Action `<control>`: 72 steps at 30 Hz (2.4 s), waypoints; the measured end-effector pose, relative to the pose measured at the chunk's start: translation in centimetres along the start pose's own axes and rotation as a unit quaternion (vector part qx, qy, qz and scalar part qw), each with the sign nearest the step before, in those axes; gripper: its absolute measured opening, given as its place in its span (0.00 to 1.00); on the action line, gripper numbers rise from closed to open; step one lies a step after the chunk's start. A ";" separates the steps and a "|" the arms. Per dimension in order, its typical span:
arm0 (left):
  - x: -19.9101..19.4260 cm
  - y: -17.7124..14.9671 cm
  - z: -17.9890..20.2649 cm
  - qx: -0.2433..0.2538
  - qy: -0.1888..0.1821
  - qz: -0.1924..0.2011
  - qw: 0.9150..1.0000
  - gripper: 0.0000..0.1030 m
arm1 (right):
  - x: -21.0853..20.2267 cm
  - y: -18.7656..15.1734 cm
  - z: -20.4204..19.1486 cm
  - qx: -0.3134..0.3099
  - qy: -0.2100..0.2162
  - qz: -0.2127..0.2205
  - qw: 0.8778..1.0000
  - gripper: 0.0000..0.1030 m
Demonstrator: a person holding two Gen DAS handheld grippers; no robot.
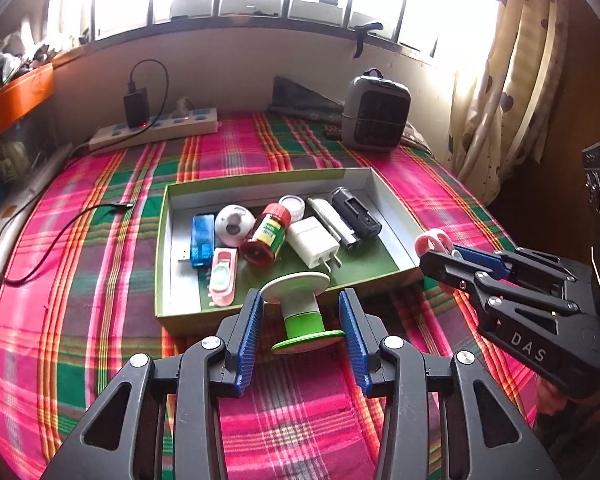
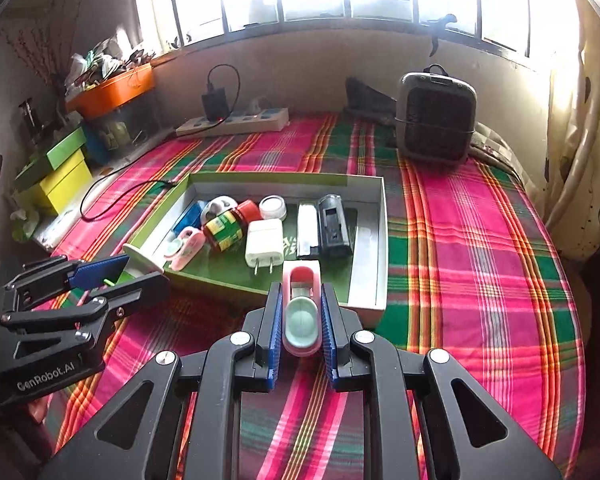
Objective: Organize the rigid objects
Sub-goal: 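Carry the spool with left tool while right tool carries the clip into the box, then open right tool to release the clip while left tool releases the spool into the box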
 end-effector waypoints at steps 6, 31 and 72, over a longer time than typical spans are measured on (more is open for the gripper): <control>1.0 0.8 -0.3 0.001 -0.005 -0.006 1.000 0.37 | 1.1 1.3 0.6 0.004 0.003 -0.004 1.000 0.18; 5.3 2.2 -1.9 -0.008 0.001 -0.032 0.999 0.37 | 8.3 5.0 -0.3 -0.007 0.025 -0.043 0.999 0.18; 7.6 1.3 -2.6 -0.022 0.001 -0.062 0.998 0.37 | 11.2 4.8 -1.2 -0.005 0.028 -0.056 0.998 0.18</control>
Point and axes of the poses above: each gripper's, at about its wrist camera, not at the fingertips, and x roughly the way its jaws point, z to its right, y to its top, the point moved 10 cm from there along x, roughly the way its jaws point, and after that the axes turned 10 degrees about -y, right-handed, at the moved point
